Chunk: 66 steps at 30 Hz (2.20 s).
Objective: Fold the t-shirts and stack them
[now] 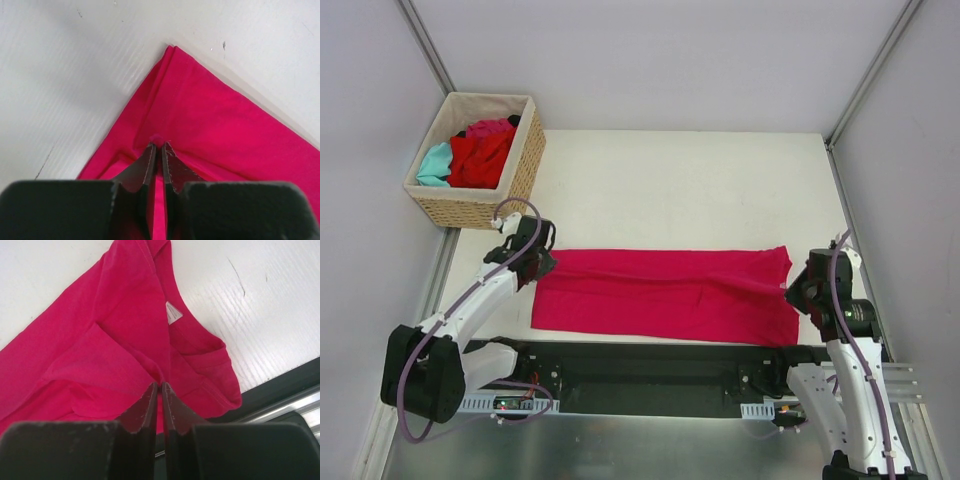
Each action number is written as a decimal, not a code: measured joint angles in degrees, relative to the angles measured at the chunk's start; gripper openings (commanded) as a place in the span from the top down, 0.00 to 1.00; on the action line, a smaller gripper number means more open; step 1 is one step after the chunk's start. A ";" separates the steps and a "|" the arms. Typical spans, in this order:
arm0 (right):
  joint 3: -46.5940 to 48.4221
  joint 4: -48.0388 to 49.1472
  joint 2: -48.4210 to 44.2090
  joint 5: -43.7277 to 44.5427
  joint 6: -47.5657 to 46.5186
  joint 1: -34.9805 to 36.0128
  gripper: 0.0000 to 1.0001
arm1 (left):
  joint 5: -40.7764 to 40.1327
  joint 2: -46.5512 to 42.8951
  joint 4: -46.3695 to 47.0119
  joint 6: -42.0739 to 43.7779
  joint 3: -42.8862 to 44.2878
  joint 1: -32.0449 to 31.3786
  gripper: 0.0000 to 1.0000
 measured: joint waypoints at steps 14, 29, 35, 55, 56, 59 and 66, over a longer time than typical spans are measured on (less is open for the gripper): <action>0.17 -3.37 -1.86 -0.94 1.25 1.09 0.03 | 0.96 -4.15 -0.09 -0.42 -0.79 0.00 0.01; 1.18 26.51 31.80 -5.35 0.33 1.60 0.03 | 5.22 19.06 4.63 -0.02 12.79 -0.02 0.01; 2.19 31.52 40.83 -6.03 1.25 2.05 0.03 | 8.63 25.29 7.21 0.11 13.84 -0.37 0.01; 8.52 39.28 55.04 -5.16 2.38 2.80 0.03 | 10.08 28.59 9.31 0.22 16.00 -0.33 0.01; 8.39 39.41 54.99 -4.48 2.49 2.80 0.03 | 10.08 28.59 9.31 0.22 16.00 -0.33 0.01; 6.91 38.86 53.88 -2.47 2.95 2.80 0.03 | 10.08 28.59 9.31 0.22 16.00 -0.20 0.01; 3.50 33.38 44.94 1.99 2.99 2.80 0.03 | 10.10 28.57 9.33 0.22 16.00 0.13 0.01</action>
